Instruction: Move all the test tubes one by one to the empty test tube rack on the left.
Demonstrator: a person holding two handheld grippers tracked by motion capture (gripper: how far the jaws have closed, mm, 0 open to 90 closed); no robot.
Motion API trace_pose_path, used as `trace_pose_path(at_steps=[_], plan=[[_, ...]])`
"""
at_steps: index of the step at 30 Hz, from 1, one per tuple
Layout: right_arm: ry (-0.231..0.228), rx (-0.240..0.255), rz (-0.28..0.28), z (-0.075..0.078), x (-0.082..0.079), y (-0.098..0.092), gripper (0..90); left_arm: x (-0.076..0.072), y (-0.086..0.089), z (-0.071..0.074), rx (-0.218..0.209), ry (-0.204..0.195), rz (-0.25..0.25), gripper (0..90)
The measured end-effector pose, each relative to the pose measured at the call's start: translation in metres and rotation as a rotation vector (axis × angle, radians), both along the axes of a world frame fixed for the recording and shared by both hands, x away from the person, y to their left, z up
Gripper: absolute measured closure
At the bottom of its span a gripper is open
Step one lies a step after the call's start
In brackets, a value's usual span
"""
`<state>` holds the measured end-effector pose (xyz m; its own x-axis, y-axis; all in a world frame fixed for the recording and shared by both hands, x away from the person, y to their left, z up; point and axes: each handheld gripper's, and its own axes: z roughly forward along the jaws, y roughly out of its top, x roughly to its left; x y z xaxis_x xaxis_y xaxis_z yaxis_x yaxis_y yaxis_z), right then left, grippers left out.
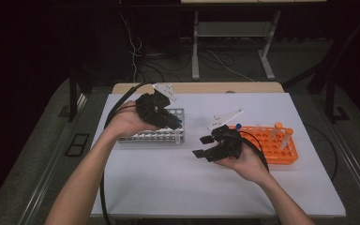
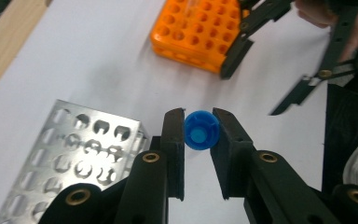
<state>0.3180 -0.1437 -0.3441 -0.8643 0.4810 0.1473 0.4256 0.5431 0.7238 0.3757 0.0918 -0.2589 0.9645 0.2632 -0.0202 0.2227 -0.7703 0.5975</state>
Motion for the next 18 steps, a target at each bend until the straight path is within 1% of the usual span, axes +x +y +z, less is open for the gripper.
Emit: trace_pose_path(at_steps=[1,2,3,4,5,6,8,9,10,11,13,18], plan=[[-0.001,0.002,-0.003,0.000,-0.001,-0.002,35.5,0.002,0.001,0.001,-0.002,-0.001,0.007,74.5],[-0.008,-0.003,-0.023,0.000,-0.003,-0.005,24.7,0.004,0.002,0.003,-0.004,-0.004,0.014,74.5],[-0.008,-0.003,-0.023,0.000,-0.003,-0.005,24.7,0.005,0.003,0.004,-0.003,-0.005,0.019,74.5],[-0.005,0.000,-0.043,0.000,-0.005,-0.008,12.3,0.007,0.004,0.005,-0.007,-0.009,0.023,74.5],[0.000,0.001,-0.043,0.000,-0.005,-0.010,12.3,0.009,0.005,0.006,-0.006,-0.009,0.028,74.5],[0.003,0.004,-0.037,0.000,-0.006,-0.012,8.3,0.011,0.005,0.007,-0.008,-0.012,0.034,74.4],[0.009,0.009,-0.049,0.000,-0.007,-0.017,8.0,0.015,0.006,0.010,-0.006,-0.015,0.044,74.5],[0.013,0.012,-0.051,0.000,-0.008,-0.019,1.1,0.017,0.007,0.011,-0.005,-0.016,0.047,74.5],[0.021,0.010,-0.049,0.000,-0.009,-0.021,0.2,0.020,0.007,0.012,-0.005,-0.017,0.051,74.5],[0.021,0.010,-0.049,0.000,-0.009,-0.021,0.2,0.022,0.007,0.013,-0.008,-0.018,0.055,74.5],[0.023,0.019,-0.057,-0.001,-0.014,-0.029,0.2,0.028,0.007,0.015,-0.003,-0.024,0.065,74.5],[0.025,0.019,-0.066,-0.002,-0.020,-0.038,0.2,0.041,0.004,0.016,-0.007,-0.030,0.080,74.5]])
